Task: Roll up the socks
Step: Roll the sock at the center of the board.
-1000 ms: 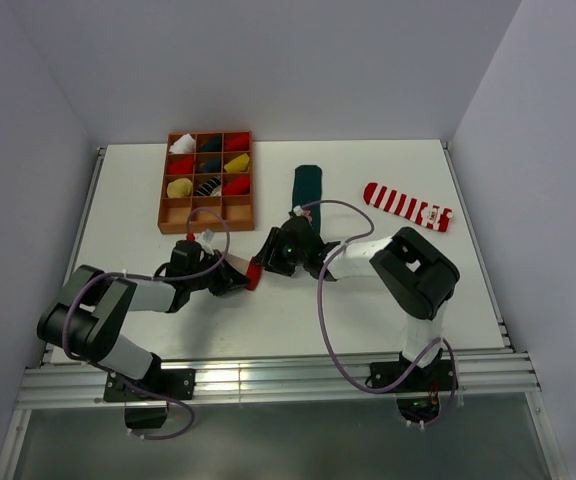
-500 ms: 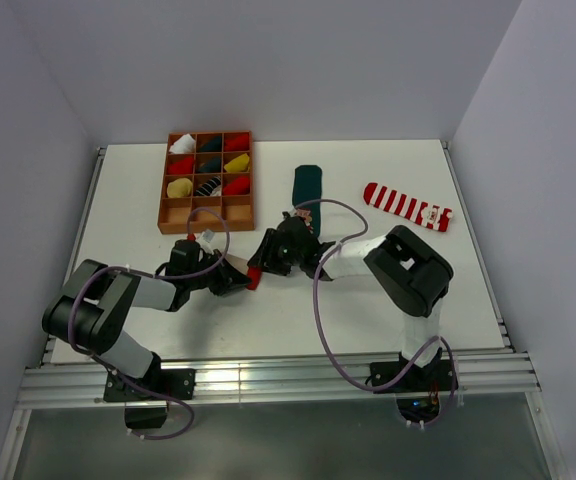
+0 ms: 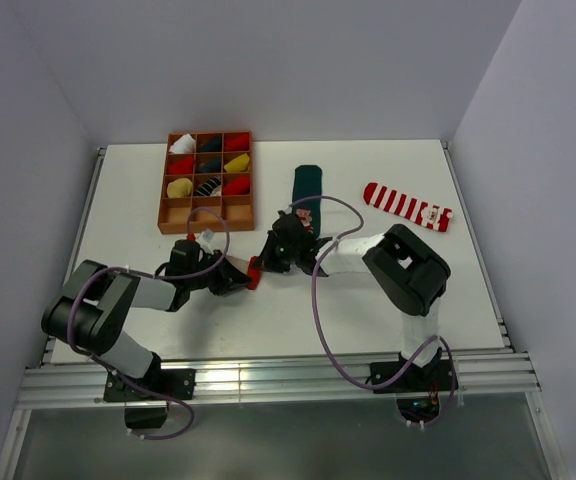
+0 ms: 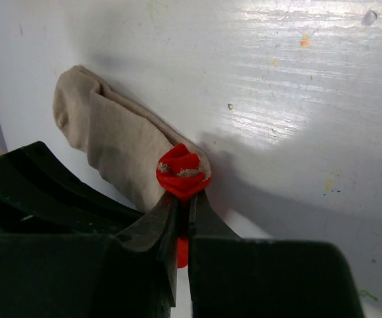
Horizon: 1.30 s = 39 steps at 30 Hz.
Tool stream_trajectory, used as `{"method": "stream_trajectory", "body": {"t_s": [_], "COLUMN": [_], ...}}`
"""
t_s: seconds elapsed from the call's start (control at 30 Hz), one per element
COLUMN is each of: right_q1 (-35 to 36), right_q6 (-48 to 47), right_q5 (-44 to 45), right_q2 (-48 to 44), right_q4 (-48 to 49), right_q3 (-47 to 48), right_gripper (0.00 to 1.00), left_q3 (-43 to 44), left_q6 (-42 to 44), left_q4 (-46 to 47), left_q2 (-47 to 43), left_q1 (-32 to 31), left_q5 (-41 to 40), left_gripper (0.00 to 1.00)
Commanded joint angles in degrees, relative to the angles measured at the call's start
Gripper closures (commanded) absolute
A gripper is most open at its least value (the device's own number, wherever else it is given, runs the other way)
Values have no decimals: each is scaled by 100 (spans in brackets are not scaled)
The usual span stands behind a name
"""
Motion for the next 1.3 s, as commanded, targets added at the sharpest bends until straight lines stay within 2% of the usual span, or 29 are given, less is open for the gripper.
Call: {"method": "stream_trajectory", "body": {"t_s": [0.0, 0.03, 0.13, 0.17, 0.23, 0.33, 0.4, 0.53, 0.9, 1.07, 1.27], "right_q1": [40, 40, 57, 75, 101, 189, 224, 268, 268, 268, 268], "right_q6": [-377, -404, -421, -413, -369, -325, -281, -228, -87, -79, -70], "right_q5": [481, 560, 833, 894, 947, 1070, 1062, 1097, 983, 991, 781], "right_q2": [-202, -237, -229, -211, -150, -71, -18, 131, 263, 281, 316], "right_q4": [-761, -963, -1902, -2071, -2483, -2809, -2951, -3416, -3743, -3743, -3760], "right_q3": [384, 454, 814, 885, 1095, 1298, 1395, 1720, 1958, 1967, 2028], "right_gripper": [100, 100, 100, 100, 100, 100, 100, 100, 100, 100, 100], "left_q3": [-201, -192, -60, -17, 106, 238, 344, 449, 1232, 1442, 1583], "left_q6": [427, 480, 726, 831, 929, 1192, 1447, 1904, 2827, 2942, 2933], "left_q4": [-977, -1073, -1662, -1916, -2137, -2313, -2349, -2130, -1927, -2006, -2182], "left_q2": [-209, -515, -1218, -1395, -1851, -2230, -2320, -2285, -1038, -650, -325], "left_q1": [7, -19, -194, -273, -563, -1090, -1571, -2249, -3384, -3631, -3798], "left_q5": [-677, -808, -1449, -1912, -2302, -3197, -3829, -4604, -5722, -5995, -6215], "left_gripper": [78, 64, 45, 42, 35, 32, 31, 30, 33, 39, 56]}}
